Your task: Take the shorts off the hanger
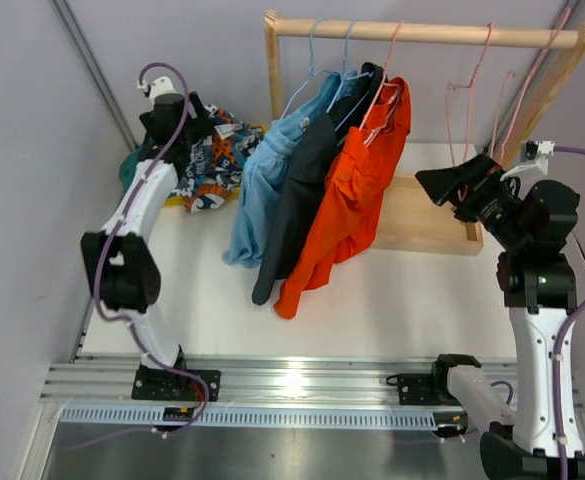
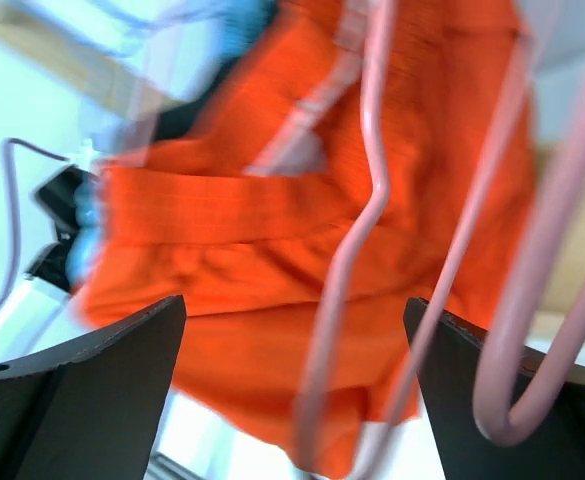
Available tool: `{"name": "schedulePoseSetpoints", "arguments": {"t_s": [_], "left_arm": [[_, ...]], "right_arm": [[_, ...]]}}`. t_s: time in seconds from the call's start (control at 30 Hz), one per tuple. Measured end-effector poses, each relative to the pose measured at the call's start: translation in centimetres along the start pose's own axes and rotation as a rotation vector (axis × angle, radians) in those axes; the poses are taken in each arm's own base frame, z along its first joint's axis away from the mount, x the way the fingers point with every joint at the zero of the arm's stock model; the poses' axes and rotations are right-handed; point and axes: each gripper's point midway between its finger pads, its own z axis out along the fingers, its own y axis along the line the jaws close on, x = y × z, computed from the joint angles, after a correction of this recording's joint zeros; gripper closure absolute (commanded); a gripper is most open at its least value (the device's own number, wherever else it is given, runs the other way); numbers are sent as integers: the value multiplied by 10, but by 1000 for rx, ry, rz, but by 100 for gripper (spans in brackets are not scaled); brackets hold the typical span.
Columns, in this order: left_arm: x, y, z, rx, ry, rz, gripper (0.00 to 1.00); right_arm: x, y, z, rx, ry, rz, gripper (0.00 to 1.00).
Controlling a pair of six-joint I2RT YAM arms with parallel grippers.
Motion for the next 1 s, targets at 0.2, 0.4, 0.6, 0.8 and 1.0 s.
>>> {"name": "schedulePoseSetpoints", "arguments": {"t_s": [0.2, 0.4, 0.6, 0.8, 1.0], "left_arm": [[-62, 6, -116, 101, -80, -36, 1], [-64, 26, -231, 222, -177, -66, 0], [29, 50, -261, 252, -11, -27, 1], [81, 71, -273, 240, 97, 28, 1], [86, 73, -281, 266, 83, 45, 1]], "right_arm": [[-16, 82, -19, -199, -18, -41, 1], [-43, 139, 7, -302, -38, -87, 1], [-49, 132, 85, -221, -22, -105, 1], [-27, 94, 146, -93, 31, -96, 1], [-24, 91, 153, -59, 21, -102, 2]]}}
